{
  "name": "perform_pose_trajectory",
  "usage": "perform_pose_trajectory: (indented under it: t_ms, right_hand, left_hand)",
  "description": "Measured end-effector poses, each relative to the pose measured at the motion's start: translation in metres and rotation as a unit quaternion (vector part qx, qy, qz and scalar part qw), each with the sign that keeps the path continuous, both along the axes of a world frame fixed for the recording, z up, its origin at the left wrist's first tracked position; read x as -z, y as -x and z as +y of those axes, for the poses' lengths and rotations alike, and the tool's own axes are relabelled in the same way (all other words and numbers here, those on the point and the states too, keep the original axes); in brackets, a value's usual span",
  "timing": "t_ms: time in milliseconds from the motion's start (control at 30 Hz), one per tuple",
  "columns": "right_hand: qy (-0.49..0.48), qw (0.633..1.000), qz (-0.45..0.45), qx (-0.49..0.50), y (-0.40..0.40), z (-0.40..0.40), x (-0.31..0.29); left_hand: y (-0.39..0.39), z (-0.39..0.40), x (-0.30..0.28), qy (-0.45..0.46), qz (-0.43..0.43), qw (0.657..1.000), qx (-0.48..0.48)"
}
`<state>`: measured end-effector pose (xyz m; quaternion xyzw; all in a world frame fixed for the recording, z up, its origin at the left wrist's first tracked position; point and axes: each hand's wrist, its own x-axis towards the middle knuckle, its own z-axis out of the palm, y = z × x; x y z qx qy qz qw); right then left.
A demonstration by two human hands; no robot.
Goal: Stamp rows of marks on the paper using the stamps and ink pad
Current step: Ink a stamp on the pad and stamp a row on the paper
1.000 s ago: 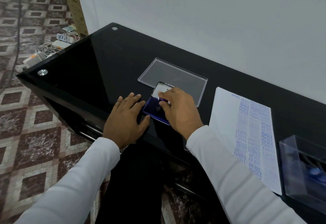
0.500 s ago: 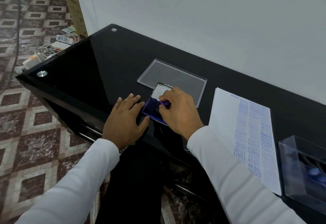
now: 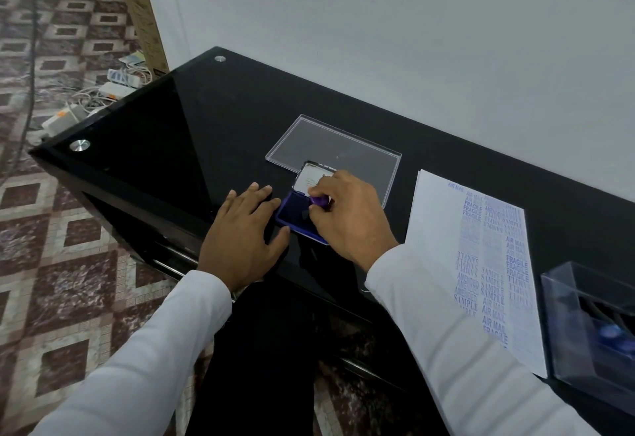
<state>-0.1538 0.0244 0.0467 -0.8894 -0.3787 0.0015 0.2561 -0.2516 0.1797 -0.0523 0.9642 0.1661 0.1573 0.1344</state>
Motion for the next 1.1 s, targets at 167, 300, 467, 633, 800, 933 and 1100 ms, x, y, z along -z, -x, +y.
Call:
perform_pose_trajectory:
  t_ms: [167, 300, 467, 633, 800, 933, 1100]
  right_hand:
    - [-0.002, 1.0, 0.005, -0.002, 0.0, 0.0, 0.002]
    - [0.026, 0.999, -0.017, -0.023, -0.001, 0.001, 0.0]
    - [0.06, 0.997, -0.027, -0.032, -0.002, 0.002, 0.0]
    - [-0.004, 1.0, -0.009, -0.011, -0.001, 0.0, 0.004]
    - [-0.006, 1.0, 0.001, -0.002, -0.001, -0.002, 0.005]
    - [-0.016, 1.0, -0.011, -0.002, 0.0, 0.0, 0.009]
    - [0.002, 1.0, -0.016, -0.01, -0.001, 0.001, 0.009]
  left_hand:
    - [-0.001, 0.0, -0.001, 0.002, -0.002, 1.0, 0.0]
    - [-0.001, 0.0, 0.0, 0.004, 0.004, 1.0, -0.001]
    - [0.0, 0.0, 0.0, 0.004, 0.002, 1.0, 0.002]
    - [0.0, 0.0, 0.0, 0.007, 0.002, 1.0, 0.003]
    - [0.0, 0.0, -0.001, 0.009, 0.007, 1.0, 0.006]
    - [0.0, -0.001, -0.001, 0.009, 0.007, 1.0, 0.003]
    - [0.0, 0.0, -0.002, 0.01, 0.008, 1.0, 0.004]
